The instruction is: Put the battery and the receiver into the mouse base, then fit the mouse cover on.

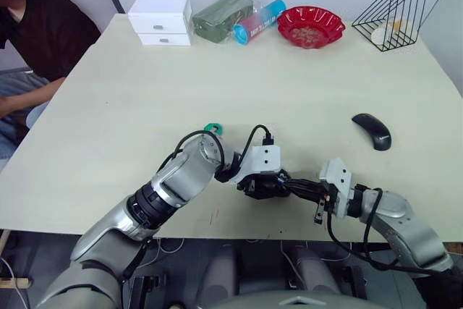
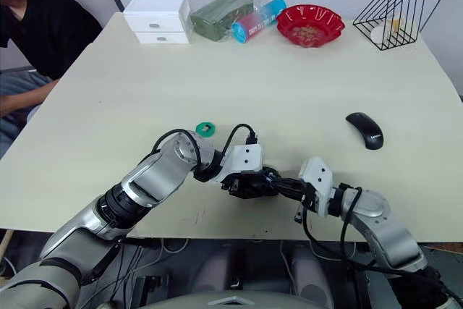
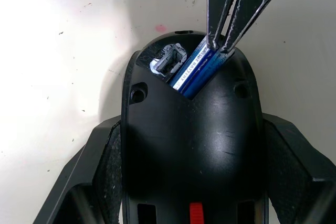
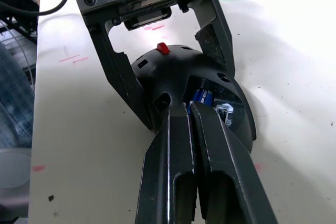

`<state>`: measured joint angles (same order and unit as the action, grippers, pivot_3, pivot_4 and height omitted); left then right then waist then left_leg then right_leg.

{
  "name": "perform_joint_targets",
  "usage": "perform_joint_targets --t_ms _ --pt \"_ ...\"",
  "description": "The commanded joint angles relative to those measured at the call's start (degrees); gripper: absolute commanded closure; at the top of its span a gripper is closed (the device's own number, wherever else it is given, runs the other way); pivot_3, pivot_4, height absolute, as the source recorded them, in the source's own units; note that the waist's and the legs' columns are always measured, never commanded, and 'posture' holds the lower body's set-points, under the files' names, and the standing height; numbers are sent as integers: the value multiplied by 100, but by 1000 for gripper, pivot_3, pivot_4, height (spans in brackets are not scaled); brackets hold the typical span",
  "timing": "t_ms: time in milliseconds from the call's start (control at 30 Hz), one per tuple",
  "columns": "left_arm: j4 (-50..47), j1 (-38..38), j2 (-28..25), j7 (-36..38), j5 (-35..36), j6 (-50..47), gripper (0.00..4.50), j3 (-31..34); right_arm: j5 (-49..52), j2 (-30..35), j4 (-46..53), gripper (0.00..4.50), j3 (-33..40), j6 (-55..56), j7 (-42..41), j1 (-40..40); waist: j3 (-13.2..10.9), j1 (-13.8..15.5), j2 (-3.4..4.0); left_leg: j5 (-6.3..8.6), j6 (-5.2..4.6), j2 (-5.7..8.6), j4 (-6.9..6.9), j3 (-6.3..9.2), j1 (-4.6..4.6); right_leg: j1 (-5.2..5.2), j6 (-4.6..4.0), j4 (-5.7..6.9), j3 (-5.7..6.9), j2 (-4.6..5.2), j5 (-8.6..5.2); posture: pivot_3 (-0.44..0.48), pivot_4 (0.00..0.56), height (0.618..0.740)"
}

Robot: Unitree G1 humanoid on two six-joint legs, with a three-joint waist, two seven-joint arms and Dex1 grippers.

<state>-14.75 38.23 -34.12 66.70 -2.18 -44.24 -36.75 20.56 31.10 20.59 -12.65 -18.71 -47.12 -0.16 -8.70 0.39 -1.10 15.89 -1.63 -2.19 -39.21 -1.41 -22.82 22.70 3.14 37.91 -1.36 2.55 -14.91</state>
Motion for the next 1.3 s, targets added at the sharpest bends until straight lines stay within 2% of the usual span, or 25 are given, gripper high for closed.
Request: perform_joint_targets --t_ms 33,367,600,933,1233,1300 --pt "-9 -61 -31 43 -11 -89 1592 -188 -257 77 -254 4420 -265 -352 28 27 3 -5 1 0 0 0 0 0 1 0 0 1 0 0 0 0 150 740" --pt "-18 -66 -47 44 2 -127 1592 -178 -421 188 -665 4420 -484 -960 58 -161 37 -53 1 0 0 -1 0 3 8 -7 -1 3 1 -1 -1 0 150 740" --pt "-18 -74 -31 23 9 -146 1592 -167 -250 262 -460 4420 -109 -496 -45 -63 43 -51 -3 0 0 0 0 3 6 -7 -1 1 2 -1 -1 0 150 740" --pt "24 -82 -42 -14 40 -84 1592 -118 617 503 195 4420 1342 529 -688 708 35 -57 5 0 0 0 0 3 2 -4 -1 1 1 0 -1 0 150 740" --pt "31 -90 -47 -24 36 -40 1592 -130 1346 797 -26 4420 2390 1116 -1686 1487 30 -22 8 0 0 0 1 0 0 -4 0 -3 -2 0 -1 0 150 740" --pt "30 -96 -58 -16 35 -28 1592 -133 1528 786 -149 3911 2666 1291 -1936 1592 29 -7 8 0 0 0 1 1 0 -4 0 -4 -1 0 -1 0 150 740"
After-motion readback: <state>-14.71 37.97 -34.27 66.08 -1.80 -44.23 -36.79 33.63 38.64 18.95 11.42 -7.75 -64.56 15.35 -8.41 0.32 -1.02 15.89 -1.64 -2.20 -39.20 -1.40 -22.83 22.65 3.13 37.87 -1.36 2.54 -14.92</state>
